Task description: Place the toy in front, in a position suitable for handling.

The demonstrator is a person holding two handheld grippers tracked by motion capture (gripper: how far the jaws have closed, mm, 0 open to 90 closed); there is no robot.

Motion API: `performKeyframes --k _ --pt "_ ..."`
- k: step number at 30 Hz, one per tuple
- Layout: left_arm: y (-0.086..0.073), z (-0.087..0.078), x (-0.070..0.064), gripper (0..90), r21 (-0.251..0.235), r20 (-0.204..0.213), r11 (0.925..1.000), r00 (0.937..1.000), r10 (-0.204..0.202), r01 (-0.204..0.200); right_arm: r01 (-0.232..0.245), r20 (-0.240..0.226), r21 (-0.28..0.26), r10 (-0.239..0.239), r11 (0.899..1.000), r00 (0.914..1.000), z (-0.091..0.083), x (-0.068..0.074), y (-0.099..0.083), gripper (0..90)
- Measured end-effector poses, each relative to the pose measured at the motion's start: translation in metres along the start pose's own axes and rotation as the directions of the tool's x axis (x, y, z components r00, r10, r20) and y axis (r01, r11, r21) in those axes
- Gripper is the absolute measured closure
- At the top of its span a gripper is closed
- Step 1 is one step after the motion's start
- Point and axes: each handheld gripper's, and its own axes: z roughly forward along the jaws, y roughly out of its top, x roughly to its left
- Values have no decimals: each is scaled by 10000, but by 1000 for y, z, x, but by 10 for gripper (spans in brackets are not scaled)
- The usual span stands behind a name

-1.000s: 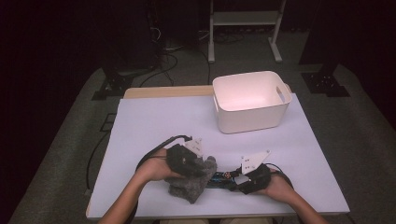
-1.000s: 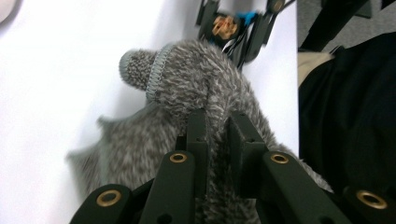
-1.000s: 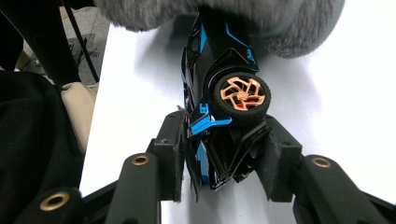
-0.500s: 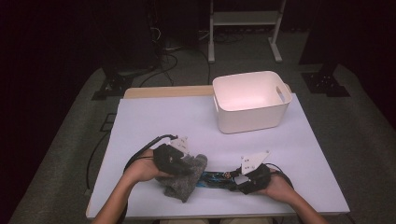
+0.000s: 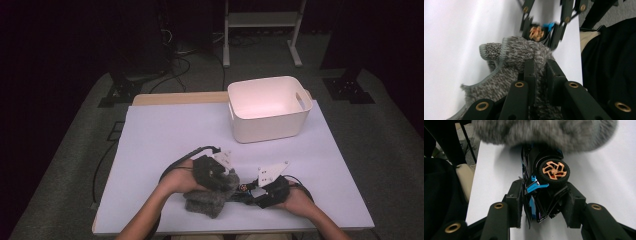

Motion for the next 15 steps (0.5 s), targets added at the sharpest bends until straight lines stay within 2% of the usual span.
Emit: performKeyframes --k 1,2,3,6,7,11,14,15 --pt "0 0 0 803 0 0 10000 10000 0 0 0 0 0 0 10000 10000 0 0 0 559" --pt "11 7 -2 803 5 150 9998 9997 194 -194 -21 6 23 21 10000 10000 0 0 0 558" --pt "11 7 -2 803 5 150 9998 9997 194 -194 -24 16 1 24 10000 10000 0 0 0 558" --pt "24 15 -3 803 100 269 9984 9981 555 -557 -30 35 -11 30 10000 10000 1 0 0 557" --pt "28 18 -3 803 86 309 9984 9980 550 -552 -25 21 -26 25 10000 10000 1 0 0 557" --pt "24 15 -2 803 76 334 9985 9979 546 -549 -3 26 -49 3 10000 10000 1 0 0 557" --pt "20 12 -1 803 88 310 9989 9985 457 -460 -24 25 -25 24 10000 10000 1 0 0 557" --pt "15 8 -2 803 85 269 9994 9991 319 -322 -1 35 5 1 10000 10000 1 1 0 557"
